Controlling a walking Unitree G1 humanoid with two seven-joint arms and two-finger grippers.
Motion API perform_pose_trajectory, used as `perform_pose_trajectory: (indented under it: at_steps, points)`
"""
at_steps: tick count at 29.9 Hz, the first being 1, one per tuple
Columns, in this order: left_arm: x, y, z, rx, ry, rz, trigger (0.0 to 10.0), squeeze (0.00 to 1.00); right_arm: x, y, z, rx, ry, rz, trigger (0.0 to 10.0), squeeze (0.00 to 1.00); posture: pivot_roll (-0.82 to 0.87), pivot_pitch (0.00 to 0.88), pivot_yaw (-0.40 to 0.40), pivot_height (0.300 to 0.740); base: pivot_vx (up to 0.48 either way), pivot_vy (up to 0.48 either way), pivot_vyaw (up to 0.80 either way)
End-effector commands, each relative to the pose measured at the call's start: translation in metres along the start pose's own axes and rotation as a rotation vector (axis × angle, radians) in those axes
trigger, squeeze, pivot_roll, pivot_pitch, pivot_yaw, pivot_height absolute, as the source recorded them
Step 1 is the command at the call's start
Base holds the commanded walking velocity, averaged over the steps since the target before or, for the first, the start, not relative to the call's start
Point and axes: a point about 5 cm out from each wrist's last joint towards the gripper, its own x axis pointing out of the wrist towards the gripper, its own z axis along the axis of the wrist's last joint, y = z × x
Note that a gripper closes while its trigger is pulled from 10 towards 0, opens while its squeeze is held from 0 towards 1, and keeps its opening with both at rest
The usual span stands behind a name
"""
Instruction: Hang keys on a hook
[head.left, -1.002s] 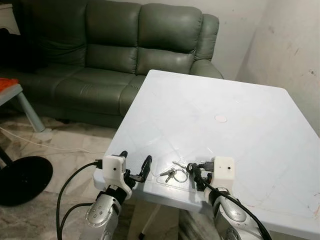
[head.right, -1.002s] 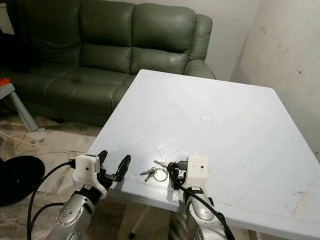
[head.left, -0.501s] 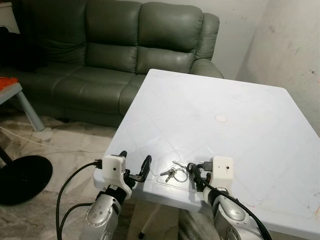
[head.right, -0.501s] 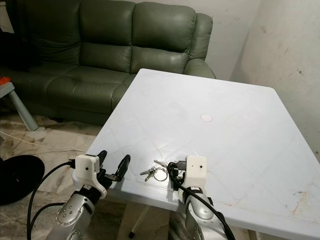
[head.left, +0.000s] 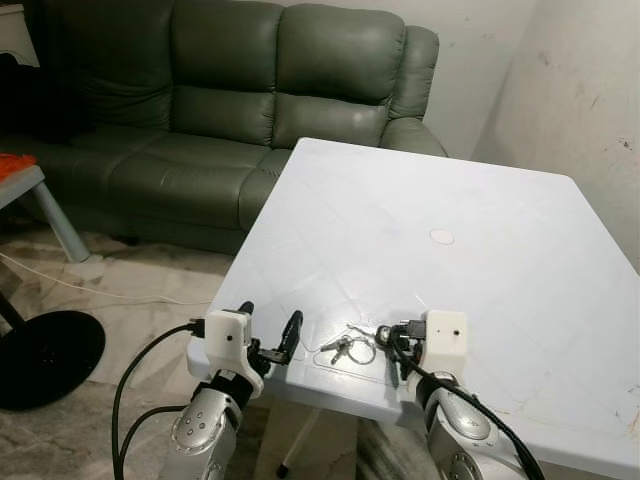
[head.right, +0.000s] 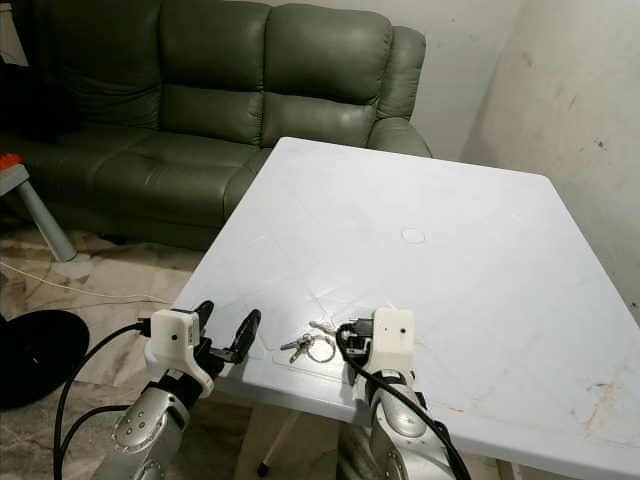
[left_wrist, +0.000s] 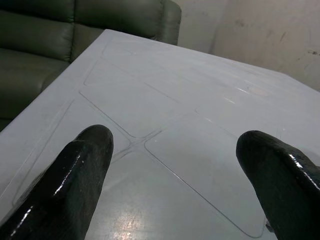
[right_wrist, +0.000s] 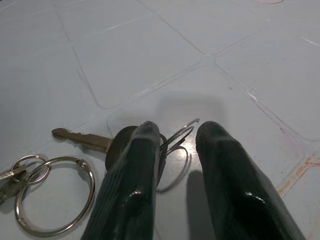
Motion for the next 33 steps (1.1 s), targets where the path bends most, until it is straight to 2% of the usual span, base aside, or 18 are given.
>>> perform_pose_trajectory:
  at_steps: [1,18,19,20,21,26,27,28,29,31,32,33]
  points:
    - [0.0012,-0.0018,0.0039,0.014,-0.013,-0.003,10.0,0.0,-0.0013,0.0079,0.0056,0.03,-0.019,0.014,0.0,0.0,0.0,0.025,-0.079,0.74,0.0,0.0,0.0]
    - [0.0014,-0.0012,0.0052,0.015,-0.02,0.004,10.0,0.0,-0.0013,0.0071,0.0051,0.007,-0.021,0.027,0.0,0.0,0.01,0.017,-0.085,0.74,0.0,0.0,0.0]
    - [0.0016,-0.0014,0.0052,0.015,-0.021,0.003,10.0,0.0,-0.0009,0.0068,0.0052,-0.004,-0.023,0.027,2.1,0.0,0.01,0.013,-0.086,0.74,0.0,0.0,0.0]
    - [0.0017,-0.0015,0.005,0.015,-0.02,0.003,10.0,0.0,-0.0007,0.0065,0.0053,-0.011,-0.025,0.027,2.1,0.0,0.01,0.013,-0.086,0.74,0.0,0.0,0.0]
    - [0.0018,-0.0017,0.005,0.015,-0.021,0.003,10.0,0.0,-0.0001,0.0066,0.0053,-0.022,-0.03,0.034,10.0,0.0,0.01,0.013,-0.086,0.74,0.0,0.0,0.0]
    - [0.002,-0.002,0.0049,0.013,-0.022,0.001,10.0,0.0,0.002,0.0064,0.0021,-0.027,0.0,0.04,10.0,0.0,0.01,0.007,-0.087,0.74,0.0,0.0,0.0]
    - [0.0022,-0.0023,0.0046,0.014,-0.022,0.0,10.0,0.0,0.0024,0.0048,0.0027,0.016,-0.007,0.035,10.0,0.6,0.01,0.005,-0.086,0.74,0.0,0.0,0.0]
    - [0.0022,-0.0023,0.0046,0.014,-0.022,0.0,10.0,0.0,0.0024,0.004,0.003,0.025,-0.007,0.028,10.0,0.6,0.01,0.005,-0.086,0.74,0.0,0.0,0.0]
    - [0.0024,-0.0024,0.0048,0.014,-0.022,-0.001,10.0,0.0,0.0028,0.0033,0.0033,0.021,-0.009,0.023,10.0,1.0,0.01,0.004,-0.087,0.74,0.0,0.0,0.0]
    - [0.0026,-0.0024,0.0052,0.014,-0.024,-0.001,10.0,0.0,0.0041,0.0041,0.002,-0.015,0.022,0.024,10.0,1.0,0.01,0.004,-0.087,0.74,0.0,0.0,0.0]
    - [0.0027,-0.0024,0.0052,0.014,-0.024,-0.001,10.0,0.0,0.0045,0.0047,0.0015,-0.015,0.029,0.026,10.0,0.33,0.01,0.006,-0.086,0.74,0.0,0.0,0.0]
    - [0.0029,-0.0022,0.0054,0.015,-0.024,-0.001,10.0,0.0,0.0049,0.0056,0.0017,-0.016,0.027,0.026,10.0,0.0,0.01,0.008,-0.087,0.74,0.0,0.0,0.0]
